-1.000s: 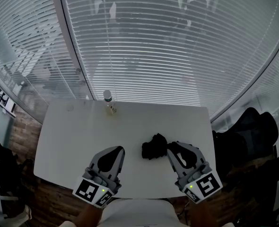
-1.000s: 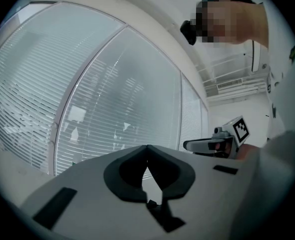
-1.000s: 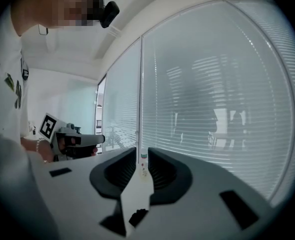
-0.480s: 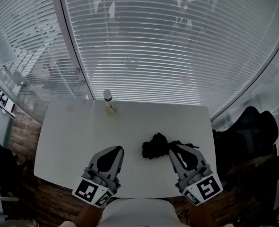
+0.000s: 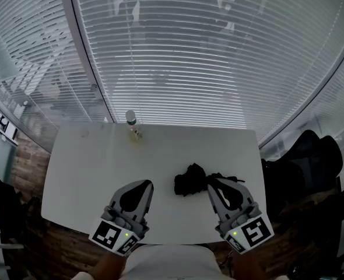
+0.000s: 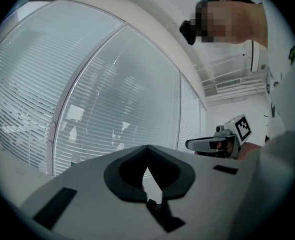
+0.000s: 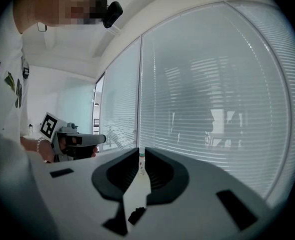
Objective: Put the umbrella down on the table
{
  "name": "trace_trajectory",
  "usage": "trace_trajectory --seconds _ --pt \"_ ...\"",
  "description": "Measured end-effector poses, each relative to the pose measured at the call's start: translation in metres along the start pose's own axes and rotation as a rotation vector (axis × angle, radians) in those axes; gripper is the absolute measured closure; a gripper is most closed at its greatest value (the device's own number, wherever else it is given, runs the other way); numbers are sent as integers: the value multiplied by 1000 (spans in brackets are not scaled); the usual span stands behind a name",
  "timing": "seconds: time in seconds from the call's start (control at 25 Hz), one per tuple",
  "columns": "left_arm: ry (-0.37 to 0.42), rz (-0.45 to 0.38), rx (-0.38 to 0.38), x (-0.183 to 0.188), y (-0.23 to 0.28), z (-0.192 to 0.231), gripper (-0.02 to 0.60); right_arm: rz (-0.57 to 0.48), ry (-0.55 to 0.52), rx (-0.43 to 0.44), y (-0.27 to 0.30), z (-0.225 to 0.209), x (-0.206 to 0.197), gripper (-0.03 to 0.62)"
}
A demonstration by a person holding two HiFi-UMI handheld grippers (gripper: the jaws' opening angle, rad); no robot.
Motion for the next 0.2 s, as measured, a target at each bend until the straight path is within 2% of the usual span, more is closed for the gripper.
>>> trace_trajectory --seconds 0.2 --pt "-1 3 -4 1 3 -1 571 3 -7 8 1 -2 1 549"
Point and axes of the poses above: the fingertips, and each gripper's own axes: y forward along the fingers, z to its left, x out of its top, the point moved 4 cm from there along -y, backward along the fingers, and after that the axes turned 6 degrees about x, right-handed, at the moved point
